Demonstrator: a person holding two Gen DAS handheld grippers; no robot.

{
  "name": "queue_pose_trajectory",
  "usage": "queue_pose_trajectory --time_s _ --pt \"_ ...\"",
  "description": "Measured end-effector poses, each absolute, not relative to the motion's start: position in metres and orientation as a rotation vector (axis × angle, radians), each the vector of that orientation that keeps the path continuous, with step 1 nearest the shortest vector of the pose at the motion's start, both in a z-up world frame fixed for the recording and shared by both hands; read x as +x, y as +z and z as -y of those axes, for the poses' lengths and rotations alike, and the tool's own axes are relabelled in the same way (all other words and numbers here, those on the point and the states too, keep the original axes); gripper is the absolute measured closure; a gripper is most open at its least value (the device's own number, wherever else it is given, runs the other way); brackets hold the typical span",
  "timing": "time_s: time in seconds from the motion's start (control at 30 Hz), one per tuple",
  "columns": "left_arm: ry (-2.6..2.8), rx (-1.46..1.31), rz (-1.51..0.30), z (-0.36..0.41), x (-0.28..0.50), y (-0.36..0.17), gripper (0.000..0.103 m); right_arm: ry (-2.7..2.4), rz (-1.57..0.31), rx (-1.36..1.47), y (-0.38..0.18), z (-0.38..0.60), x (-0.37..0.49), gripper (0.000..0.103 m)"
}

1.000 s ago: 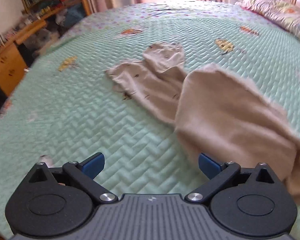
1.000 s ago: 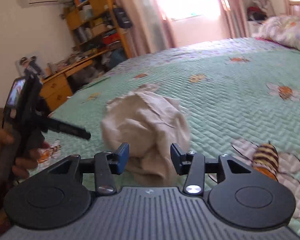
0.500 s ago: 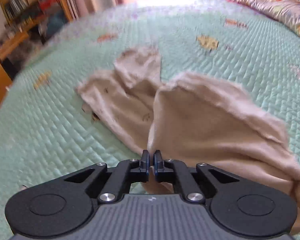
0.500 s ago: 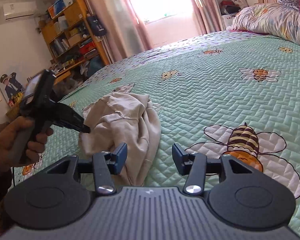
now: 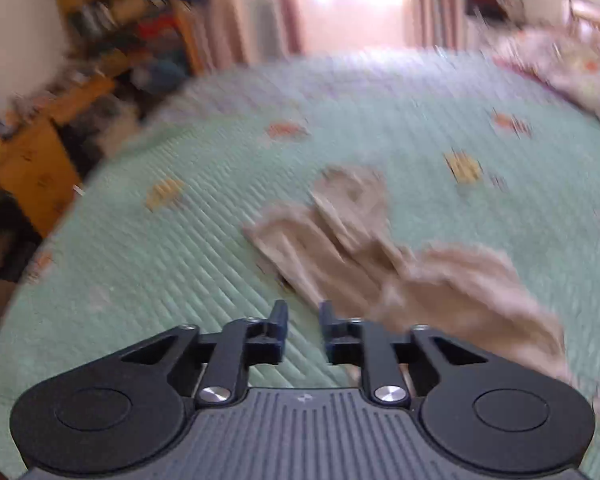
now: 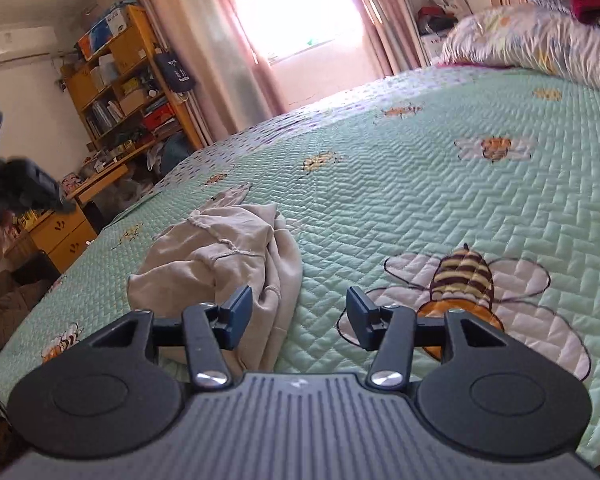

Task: Fold clothes

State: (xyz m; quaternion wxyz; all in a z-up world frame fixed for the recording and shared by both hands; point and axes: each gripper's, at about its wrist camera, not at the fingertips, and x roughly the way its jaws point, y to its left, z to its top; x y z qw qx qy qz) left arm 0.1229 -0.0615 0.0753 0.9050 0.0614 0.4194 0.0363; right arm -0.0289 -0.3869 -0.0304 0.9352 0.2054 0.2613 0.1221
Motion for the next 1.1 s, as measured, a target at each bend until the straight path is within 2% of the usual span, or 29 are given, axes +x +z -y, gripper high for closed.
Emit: queue_pose_trajectory --time_s 0.03,0.1,0.2,0.37,0.47,0.5,0.53,0.57,0.6,0.67,0.77,0.97,1.1 --pt "0.055 0.138 -0.896 0.064 0.13 0.059 0.071 0.257 -0.548 0.432 -0.033 0.387 -0.027 0.045" --pt "0.074 0.148 -0.928 0.062 0.141 0.035 0.07 0.274 -0.568 0.424 -0.034 0.381 -0.027 0.045" --pt "0.057 0.084 -0.941 0.054 0.154 0.02 0.062 0.283 -0.554 0.392 -0.033 0.378 -0.031 0.045" --pt "-0.026 0.061 -0.913 0.057 0.16 0.019 0.027 0.277 -0.57 0.406 -0.039 0.38 -0.025 0.045" --pt "-0.039 0.074 -0.911 0.059 0.164 0.014 0.023 0.28 -0.586 0.409 -0.044 0.379 -0.022 0.045" --pt "-0.069 0.054 -0.921 0.059 0.167 0.012 0.024 0.283 -0.591 0.408 -0.045 0.378 -0.022 0.045" --pt "-0.1 0.034 -0.936 0.059 0.169 0.009 0.036 0.284 -0.594 0.404 -0.046 0.377 -0.022 0.045" --pt "-0.131 0.012 -0.962 0.06 0.172 0.003 0.073 0.282 -0.593 0.399 -0.046 0.377 -0.022 0.045" --pt "-0.155 -0.008 -0.985 0.061 0.175 -0.002 0.098 0.28 -0.591 0.395 -0.045 0.376 -0.023 0.045" --pt "-0.166 -0.023 -1.001 0.066 0.171 -0.01 0.1 0.272 -0.581 0.388 -0.043 0.376 -0.024 0.045" --pt "-0.102 0.052 -0.914 0.081 0.147 -0.001 0.101 0.258 -0.56 0.37 -0.039 0.374 -0.028 0.045" --pt "-0.011 -0.03 -0.646 0.058 0.076 0.092 0.101 0.213 -0.525 0.332 -0.029 0.372 -0.034 0.045" --pt "0.111 0.011 -0.642 0.04 0.041 0.106 0.101 0.217 -0.532 0.316 -0.026 0.366 -0.033 0.045"
